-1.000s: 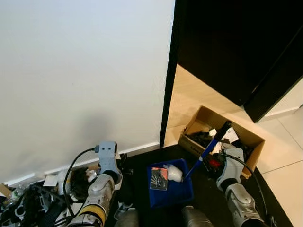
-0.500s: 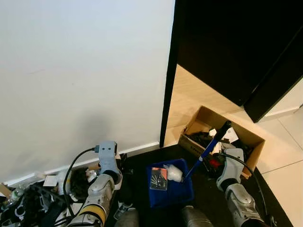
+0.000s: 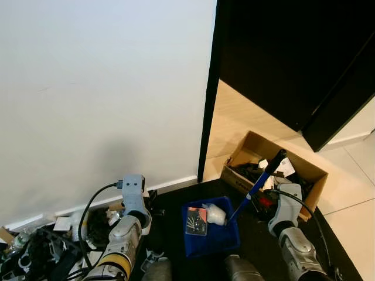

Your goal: Sweep floor

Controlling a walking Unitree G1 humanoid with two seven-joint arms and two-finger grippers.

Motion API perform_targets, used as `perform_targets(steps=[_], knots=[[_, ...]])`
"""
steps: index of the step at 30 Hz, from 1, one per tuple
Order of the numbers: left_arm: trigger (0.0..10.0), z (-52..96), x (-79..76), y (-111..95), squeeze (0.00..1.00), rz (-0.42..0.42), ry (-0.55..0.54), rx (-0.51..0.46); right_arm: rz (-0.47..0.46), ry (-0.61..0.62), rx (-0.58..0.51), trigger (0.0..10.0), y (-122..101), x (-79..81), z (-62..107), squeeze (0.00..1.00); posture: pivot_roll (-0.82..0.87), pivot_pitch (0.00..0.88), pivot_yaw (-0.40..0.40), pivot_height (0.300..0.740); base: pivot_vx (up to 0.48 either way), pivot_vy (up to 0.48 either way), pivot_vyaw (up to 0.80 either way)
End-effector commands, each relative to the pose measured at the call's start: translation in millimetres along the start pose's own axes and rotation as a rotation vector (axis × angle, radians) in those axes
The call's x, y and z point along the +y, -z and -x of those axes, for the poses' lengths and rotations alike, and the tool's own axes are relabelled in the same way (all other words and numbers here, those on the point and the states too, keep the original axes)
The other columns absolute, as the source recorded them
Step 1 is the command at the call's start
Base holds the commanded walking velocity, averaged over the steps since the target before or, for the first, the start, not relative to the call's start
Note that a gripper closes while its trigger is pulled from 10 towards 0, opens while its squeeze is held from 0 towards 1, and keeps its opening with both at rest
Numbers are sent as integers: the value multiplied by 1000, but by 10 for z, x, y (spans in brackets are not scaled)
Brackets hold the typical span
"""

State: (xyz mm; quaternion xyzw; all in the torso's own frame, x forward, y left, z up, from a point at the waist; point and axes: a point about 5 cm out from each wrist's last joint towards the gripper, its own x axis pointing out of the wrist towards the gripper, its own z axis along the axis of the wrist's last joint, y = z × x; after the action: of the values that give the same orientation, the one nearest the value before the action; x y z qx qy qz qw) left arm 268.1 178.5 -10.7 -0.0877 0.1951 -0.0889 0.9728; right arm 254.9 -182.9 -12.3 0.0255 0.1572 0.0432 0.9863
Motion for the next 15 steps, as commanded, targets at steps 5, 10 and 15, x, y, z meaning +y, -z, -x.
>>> perform_targets(steps=[5,10,15], knots=[[10000,31,-12,92,0,16,-5,30,-9,15,32,10000,71,-33,39,0,25,165,-14,740,0,0,0],[10000,30,-12,91,0,16,-5,30,-9,15,32,10000,71,-32,39,0,24,165,-13,740,0,0,0],[10000,30,-11,91,0,16,-5,30,-9,15,31,10000,69,-30,37,0,24,165,-14,740,0,0,0]])
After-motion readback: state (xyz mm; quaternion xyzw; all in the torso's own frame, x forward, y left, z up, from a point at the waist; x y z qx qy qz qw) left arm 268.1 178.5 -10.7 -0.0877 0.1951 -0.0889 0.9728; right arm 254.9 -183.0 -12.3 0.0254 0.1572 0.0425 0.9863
